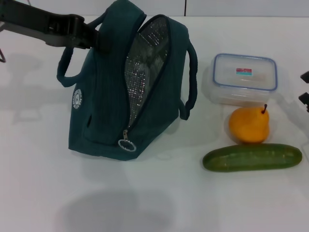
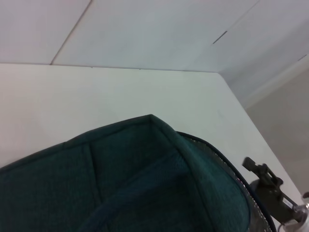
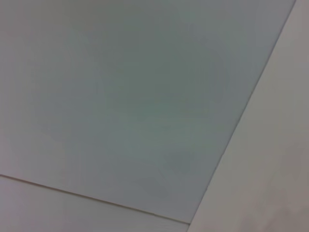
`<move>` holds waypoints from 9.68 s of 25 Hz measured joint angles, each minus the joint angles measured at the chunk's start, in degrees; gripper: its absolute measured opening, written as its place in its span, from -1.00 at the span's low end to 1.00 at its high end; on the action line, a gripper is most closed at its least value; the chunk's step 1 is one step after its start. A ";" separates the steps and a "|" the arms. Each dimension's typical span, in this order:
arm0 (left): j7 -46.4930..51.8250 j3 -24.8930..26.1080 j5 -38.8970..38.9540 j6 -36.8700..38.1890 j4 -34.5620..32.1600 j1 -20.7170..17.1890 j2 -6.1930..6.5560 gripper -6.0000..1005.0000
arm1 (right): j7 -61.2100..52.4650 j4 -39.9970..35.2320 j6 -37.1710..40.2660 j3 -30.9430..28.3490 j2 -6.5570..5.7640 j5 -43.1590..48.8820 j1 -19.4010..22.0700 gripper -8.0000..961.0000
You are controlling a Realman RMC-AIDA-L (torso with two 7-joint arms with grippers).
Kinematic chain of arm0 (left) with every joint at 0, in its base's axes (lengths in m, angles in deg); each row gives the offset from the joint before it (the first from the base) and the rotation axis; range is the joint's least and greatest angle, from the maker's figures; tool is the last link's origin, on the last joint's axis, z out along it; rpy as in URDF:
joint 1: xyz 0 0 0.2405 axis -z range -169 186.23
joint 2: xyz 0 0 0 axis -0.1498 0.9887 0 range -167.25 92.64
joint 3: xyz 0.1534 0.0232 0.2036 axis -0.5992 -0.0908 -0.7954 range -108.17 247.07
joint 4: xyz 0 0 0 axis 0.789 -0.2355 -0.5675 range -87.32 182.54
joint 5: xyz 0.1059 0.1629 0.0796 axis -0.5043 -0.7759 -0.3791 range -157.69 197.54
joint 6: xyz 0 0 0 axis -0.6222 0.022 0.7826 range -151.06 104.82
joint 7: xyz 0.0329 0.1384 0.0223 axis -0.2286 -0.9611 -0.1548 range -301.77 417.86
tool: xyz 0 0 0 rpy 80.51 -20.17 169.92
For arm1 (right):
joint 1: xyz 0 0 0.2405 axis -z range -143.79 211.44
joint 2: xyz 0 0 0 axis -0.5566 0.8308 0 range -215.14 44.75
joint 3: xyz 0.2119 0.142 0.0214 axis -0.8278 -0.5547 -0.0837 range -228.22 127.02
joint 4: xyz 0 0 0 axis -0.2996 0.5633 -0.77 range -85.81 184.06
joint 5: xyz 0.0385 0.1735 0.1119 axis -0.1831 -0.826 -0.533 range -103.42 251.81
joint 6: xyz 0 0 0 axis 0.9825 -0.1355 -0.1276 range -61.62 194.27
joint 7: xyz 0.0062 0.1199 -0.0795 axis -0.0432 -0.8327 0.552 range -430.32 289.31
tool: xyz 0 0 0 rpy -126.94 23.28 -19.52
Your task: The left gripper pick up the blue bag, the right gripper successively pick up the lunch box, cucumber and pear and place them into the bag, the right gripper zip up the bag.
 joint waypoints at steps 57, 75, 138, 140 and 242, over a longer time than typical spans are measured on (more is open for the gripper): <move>-0.14 -2.20 0.07 0.04 -0.24 1.28 0.19 -0.90 | -0.57 1.33 -9.52 3.26 0.27 0.35 -10.68 0.71; -0.41 -2.20 0.30 0.04 0.08 1.26 0.19 -0.90 | 1.55 -2.70 -9.00 7.30 0.27 0.44 -8.46 0.35; -0.88 -2.27 0.72 -0.13 1.32 2.53 -0.52 -0.90 | 8.60 -3.70 8.13 5.70 -0.09 -11.13 -3.58 -0.78; -0.92 -2.29 0.71 -0.14 1.60 2.65 -0.58 -0.90 | 8.59 -3.70 9.04 4.90 -0.13 -11.91 -3.27 -0.78; -7.60 -1.05 8.10 -3.61 18.74 5.05 -3.01 -0.90 | 5.92 -15.13 1.69 35.38 0.27 -15.47 -13.55 -0.76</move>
